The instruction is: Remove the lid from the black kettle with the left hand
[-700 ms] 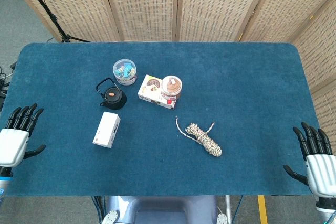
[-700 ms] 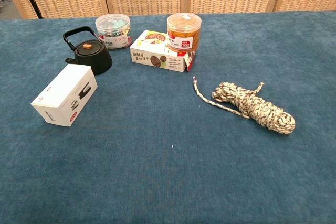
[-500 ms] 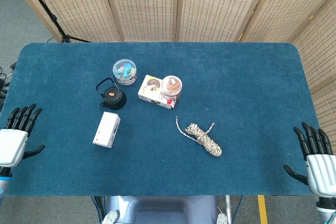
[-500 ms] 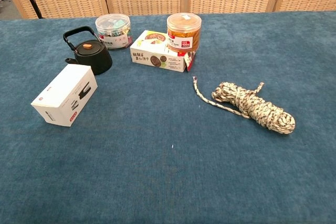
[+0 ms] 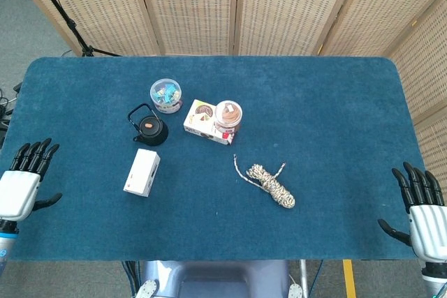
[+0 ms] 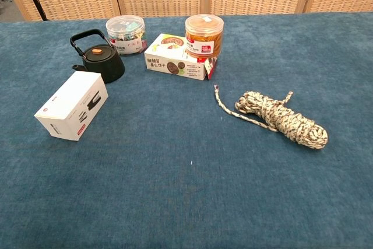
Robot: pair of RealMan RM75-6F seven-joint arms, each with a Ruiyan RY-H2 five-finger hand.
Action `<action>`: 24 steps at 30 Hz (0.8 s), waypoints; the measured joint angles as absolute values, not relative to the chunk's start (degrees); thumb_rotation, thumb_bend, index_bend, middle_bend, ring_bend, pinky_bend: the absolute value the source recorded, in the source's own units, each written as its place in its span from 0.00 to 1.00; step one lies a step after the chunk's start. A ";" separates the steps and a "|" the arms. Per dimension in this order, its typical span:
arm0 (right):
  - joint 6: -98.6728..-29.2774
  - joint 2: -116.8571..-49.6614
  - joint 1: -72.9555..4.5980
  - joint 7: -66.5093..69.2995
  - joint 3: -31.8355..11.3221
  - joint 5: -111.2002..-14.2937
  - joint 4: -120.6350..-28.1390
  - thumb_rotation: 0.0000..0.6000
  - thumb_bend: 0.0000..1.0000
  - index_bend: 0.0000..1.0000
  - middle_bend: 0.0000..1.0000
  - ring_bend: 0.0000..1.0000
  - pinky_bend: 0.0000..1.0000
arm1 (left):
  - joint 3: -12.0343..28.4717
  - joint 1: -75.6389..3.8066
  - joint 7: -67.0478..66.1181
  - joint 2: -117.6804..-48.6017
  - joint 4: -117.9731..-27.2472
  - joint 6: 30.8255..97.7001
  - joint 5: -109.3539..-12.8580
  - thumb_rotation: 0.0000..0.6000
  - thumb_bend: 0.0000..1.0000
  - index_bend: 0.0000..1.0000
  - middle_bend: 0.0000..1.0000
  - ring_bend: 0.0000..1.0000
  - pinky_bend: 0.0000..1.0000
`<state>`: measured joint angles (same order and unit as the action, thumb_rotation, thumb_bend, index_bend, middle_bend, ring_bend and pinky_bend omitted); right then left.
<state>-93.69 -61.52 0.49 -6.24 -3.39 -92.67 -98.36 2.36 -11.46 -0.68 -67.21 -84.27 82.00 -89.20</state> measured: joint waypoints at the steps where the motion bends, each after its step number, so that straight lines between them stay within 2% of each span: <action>1: -93.67 -61.51 0.49 -6.15 -3.46 -92.49 -98.40 1.00 0.00 0.00 0.00 0.00 0.00 | 2.57 -12.00 -0.22 -67.12 -84.52 81.16 -89.03 1.00 0.00 0.00 0.00 0.00 0.00; 10: -92.84 -61.52 0.12 -5.96 -4.17 -90.72 -98.37 1.00 0.00 0.00 0.00 0.00 0.00 | 7.27 -20.45 4.86 -65.67 -87.51 70.38 -85.53 1.00 0.00 0.01 0.00 0.00 0.00; 17: -92.29 -61.46 -0.02 -6.37 -5.14 -88.36 -98.63 1.00 0.00 0.00 0.00 0.00 0.00 | 13.72 -29.91 4.94 -66.87 -87.79 60.43 -77.44 1.00 0.02 0.20 0.00 0.00 0.00; 24: -91.17 -61.47 -0.40 -6.36 -5.77 -86.30 -98.42 1.00 0.00 0.00 0.00 0.00 0.00 | 16.98 -36.41 -1.78 -70.29 -86.22 54.04 -68.75 1.00 0.05 0.26 0.00 0.00 0.00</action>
